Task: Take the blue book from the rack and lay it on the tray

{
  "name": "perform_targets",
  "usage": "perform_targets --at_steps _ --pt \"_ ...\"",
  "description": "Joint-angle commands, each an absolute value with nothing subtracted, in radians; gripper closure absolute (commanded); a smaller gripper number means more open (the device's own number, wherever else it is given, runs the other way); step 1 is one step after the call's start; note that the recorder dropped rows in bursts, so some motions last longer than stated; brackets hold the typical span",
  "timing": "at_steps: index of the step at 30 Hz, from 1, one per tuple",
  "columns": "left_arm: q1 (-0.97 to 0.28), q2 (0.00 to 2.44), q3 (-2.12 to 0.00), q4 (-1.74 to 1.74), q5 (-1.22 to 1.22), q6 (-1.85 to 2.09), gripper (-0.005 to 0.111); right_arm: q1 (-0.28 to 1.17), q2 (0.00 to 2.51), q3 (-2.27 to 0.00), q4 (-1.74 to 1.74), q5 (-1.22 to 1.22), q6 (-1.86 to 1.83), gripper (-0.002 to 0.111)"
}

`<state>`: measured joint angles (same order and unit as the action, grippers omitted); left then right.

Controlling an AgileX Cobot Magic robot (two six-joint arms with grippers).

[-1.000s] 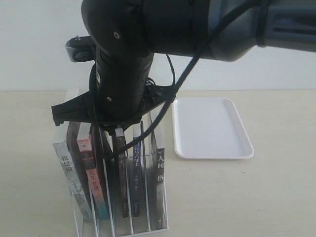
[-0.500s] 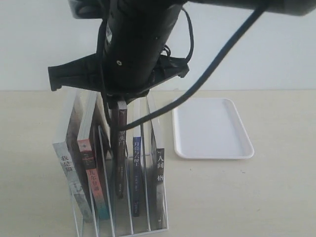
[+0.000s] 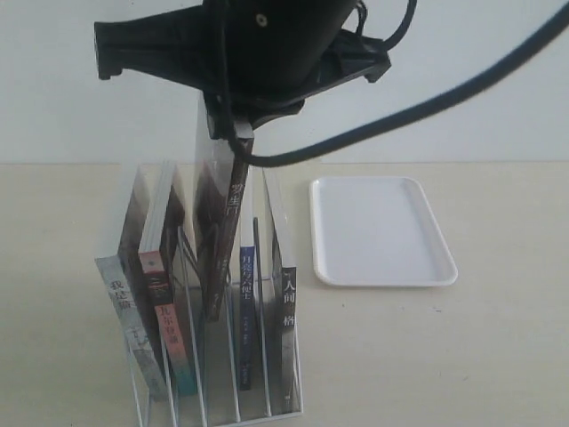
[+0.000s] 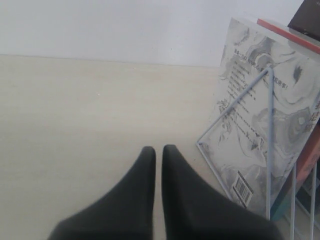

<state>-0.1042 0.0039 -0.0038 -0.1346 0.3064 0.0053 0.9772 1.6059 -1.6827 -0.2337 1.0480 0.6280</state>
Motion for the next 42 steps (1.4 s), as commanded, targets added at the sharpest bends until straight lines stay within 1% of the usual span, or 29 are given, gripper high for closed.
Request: perform_targets --at_steps 1,21,34,42 --pt "-0.103 0.0 0.0 -0.131 0.305 0.009 0.103 0.977 1.555 -1.687 -0.258 1.033 0.626 0.108" --pt "-0.103 0.0 0.0 -0.131 0.305 0.009 0.103 0.977 1.438 -1.687 -0.254 1.033 0.626 0.108" --pt "-0.103 0.0 0.0 -0.131 0.305 0.009 0.103 0.977 1.443 -1.687 -0.252 1.038 0.644 0.108" --pt "-0.103 0.0 0.0 -0.131 0.305 0.009 0.103 0.977 1.498 -1.687 -0.244 1.036 0.653 0.108"
